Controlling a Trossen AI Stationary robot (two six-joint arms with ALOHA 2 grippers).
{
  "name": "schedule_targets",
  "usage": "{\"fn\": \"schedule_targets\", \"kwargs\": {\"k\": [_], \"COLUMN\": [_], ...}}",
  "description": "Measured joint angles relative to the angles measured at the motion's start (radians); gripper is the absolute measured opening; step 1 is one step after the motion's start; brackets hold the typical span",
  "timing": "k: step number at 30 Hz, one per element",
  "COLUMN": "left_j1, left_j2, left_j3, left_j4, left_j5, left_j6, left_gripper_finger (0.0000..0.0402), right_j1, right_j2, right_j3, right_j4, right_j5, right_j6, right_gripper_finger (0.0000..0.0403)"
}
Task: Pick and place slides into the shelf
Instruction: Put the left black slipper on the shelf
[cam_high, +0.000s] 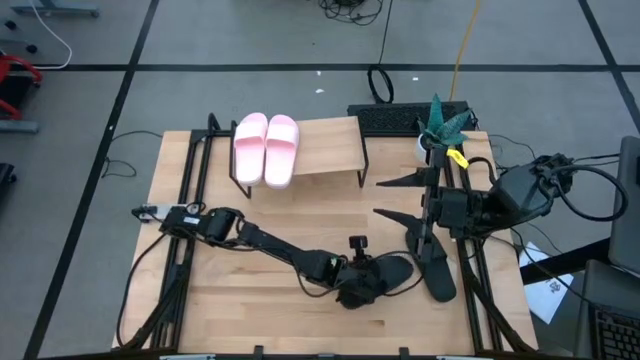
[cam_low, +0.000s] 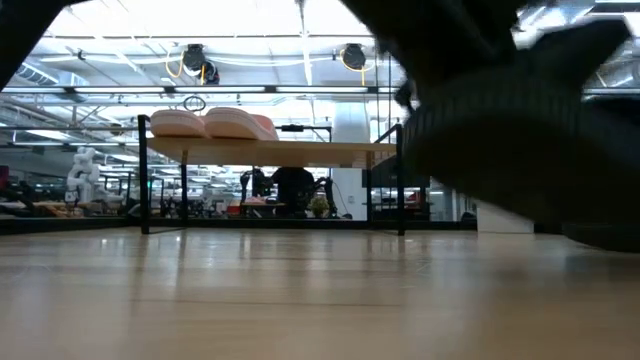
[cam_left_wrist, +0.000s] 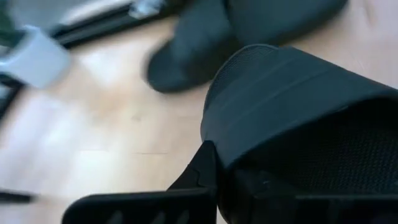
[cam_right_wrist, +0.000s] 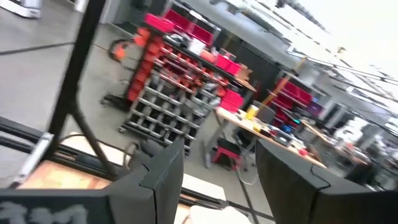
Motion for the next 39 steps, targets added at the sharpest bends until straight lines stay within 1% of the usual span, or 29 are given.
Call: {"fn": "schedule_targets", "kwargs": {"k": [2, 5, 7, 11, 15, 18, 21, 22, 26, 28, 31, 34, 39], "left_j1": [-0.009, -0.021, -0.032, -0.042, -0.048, -0.035, -0.009, 0.001, 0.049, 0.078, 0.124, 0.171, 0.257], "left_j2": [-0.039, -0.105, -0.154, -0.242, -0.319, -0.364, -0.394, -0.401, -0.401, -0.401, -0.402, -0.401, -0.401], "left_j3": [0.000, 0.000, 0.000, 0.000, 0.000, 0.000, 0.001, 0.001, 0.001, 0.001, 0.001, 0.001, 0.001], "left_j4": [-0.021, -0.063, -0.087, -0.119, -0.144, -0.118, -0.026, 0.010, 0.254, 0.354, 0.437, 0.469, 0.466], "left_j5": [-0.069, -0.203, -0.293, -0.459, -0.651, -0.770, -0.857, -0.887, -0.996, -1.010, -1.012, -1.012, -1.012], "left_j6": [-0.024, -0.058, -0.083, -0.122, -0.122, -0.064, 0.038, 0.090, 0.366, 0.528, 0.685, 0.775, 0.867], "left_gripper_finger": [0.0003, 0.0002, 0.0002, 0.0001, 0.0001, 0.0001, 0.0000, 0.0000, 0.0000, 0.0000, 0.0000, 0.0000, 0.0000], "right_j1": [0.000, 0.000, -0.001, -0.001, 0.001, 0.001, 0.001, 0.001, 0.001, 0.001, -0.007, -0.019, -0.051], "right_j2": [0.000, -0.002, -0.006, -0.022, -0.041, -0.059, -0.074, -0.077, -0.087, -0.090, -0.091, -0.091, -0.091], "right_j3": [0.000, 0.000, 0.000, 0.000, 0.000, 0.000, 0.000, 0.000, 0.000, 0.000, 0.000, 0.000, 0.000], "right_j4": [0.006, 0.015, 0.019, 0.033, 0.063, 0.065, 0.067, 0.066, 0.066, 0.067, 0.067, 0.067, 0.071], "right_j5": [0.044, 0.117, 0.148, 0.158, 0.155, 0.155, 0.154, 0.155, 0.154, 0.154, 0.157, 0.159, 0.161], "right_j6": [-0.008, -0.016, -0.016, -0.028, -0.043, -0.042, -0.041, -0.039, -0.034, -0.035, -0.050, -0.072, -0.093], "right_gripper_finger": [0.0187, 0.0187, 0.0187, 0.0187, 0.0187, 0.0187, 0.0187, 0.0187, 0.0187, 0.0187, 0.0187, 0.0187, 0.0187]}}
